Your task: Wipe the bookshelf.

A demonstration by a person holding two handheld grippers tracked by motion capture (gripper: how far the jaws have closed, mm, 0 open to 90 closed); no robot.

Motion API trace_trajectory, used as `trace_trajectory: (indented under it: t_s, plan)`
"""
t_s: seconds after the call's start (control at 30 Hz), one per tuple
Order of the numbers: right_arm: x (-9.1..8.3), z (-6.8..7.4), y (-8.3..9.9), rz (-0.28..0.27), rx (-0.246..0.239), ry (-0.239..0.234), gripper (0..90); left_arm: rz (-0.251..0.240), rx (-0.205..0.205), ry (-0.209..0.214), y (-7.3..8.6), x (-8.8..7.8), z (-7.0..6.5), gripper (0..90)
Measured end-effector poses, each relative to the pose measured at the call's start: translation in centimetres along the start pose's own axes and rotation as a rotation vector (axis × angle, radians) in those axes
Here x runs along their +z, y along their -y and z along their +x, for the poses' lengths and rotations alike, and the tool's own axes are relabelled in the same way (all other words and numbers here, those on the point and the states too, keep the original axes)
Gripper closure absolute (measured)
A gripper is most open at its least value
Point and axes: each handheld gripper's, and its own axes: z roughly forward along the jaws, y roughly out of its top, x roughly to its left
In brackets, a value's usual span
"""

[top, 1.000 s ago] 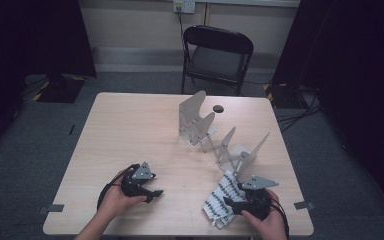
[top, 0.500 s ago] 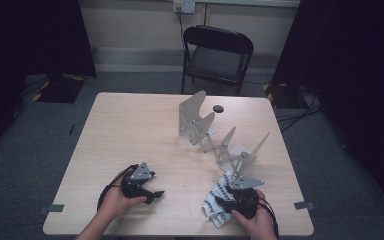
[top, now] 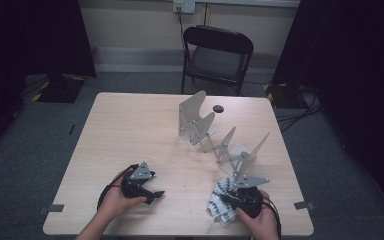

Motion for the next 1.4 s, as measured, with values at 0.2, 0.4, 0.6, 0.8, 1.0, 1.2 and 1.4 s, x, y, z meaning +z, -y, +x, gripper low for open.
trace_trajectory:
  t_s: [0.2,0.4,0.6,0.8,1.0,1.2,1.4]
  plan:
    - [-2.9,-0.9,0.1,-0.033,-0.015,0.031,78.9,0.002,0.001,0.001,0.0,0.0,0.0,19.1]
    - [-5.8,-3.0,0.1,-0.098,0.032,0.073,78.9,0.001,0.001,0.001,0.0,0.0,0.0,18.9]
    - [-8.4,-4.9,-1.7,-0.158,0.033,0.136,78.8,-0.002,-0.004,0.0,0.0,0.1,0.0,18.6]
    - [-8.1,-5.7,-2.8,-0.167,0.026,0.149,78.7,-0.003,-0.003,0.001,0.0,0.1,0.0,18.6]
    - [-6.3,-5.9,-1.7,-0.138,0.044,0.145,78.7,-0.004,-0.005,0.0,0.0,0.1,0.0,18.6]
    - [-4.5,-5.9,-0.3,-0.098,0.056,0.148,78.6,-0.003,-0.004,0.001,0.0,0.1,0.0,18.6]
    - [-3.3,-5.9,0.4,-0.07,0.06,0.145,78.0,-0.004,-0.003,0.001,0.0,0.1,0.1,18.6]
